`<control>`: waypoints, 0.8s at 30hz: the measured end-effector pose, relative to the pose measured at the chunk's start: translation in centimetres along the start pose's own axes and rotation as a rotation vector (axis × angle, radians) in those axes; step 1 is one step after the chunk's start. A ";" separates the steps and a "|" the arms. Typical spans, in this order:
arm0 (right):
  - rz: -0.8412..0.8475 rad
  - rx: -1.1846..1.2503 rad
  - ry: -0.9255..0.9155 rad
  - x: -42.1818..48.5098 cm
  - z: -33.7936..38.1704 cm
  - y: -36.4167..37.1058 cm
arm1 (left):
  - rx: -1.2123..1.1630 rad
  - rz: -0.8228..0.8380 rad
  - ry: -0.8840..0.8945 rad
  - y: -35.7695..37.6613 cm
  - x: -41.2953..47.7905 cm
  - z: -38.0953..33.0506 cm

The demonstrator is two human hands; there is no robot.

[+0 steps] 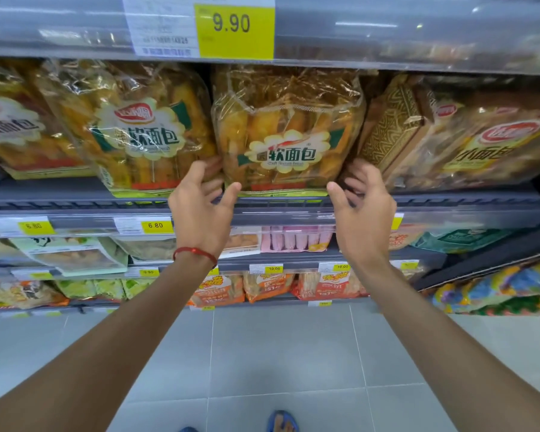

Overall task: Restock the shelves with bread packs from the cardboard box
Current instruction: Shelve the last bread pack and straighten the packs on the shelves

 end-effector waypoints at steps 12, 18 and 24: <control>0.191 0.004 -0.220 -6.2 11.1 11.8 | 0.223 -0.272 0.033 -12.4 1.8 2.1; 0.055 -0.115 -0.233 -2.9 15.4 15.3 | 0.085 -0.232 0.069 -14.9 7.3 2.9; -0.091 -0.124 -0.147 -1.3 16.4 18.3 | -0.202 -0.194 0.082 -15.9 10.2 5.1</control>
Point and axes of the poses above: each hand's wrist, its own x-axis towards the middle knuckle, its own y-axis out of the palm, z = x × y, the point moved 3 cm from there along x, towards the middle knuckle, and after that the axes turned 8 degrees about z, right-handed, at the moved point
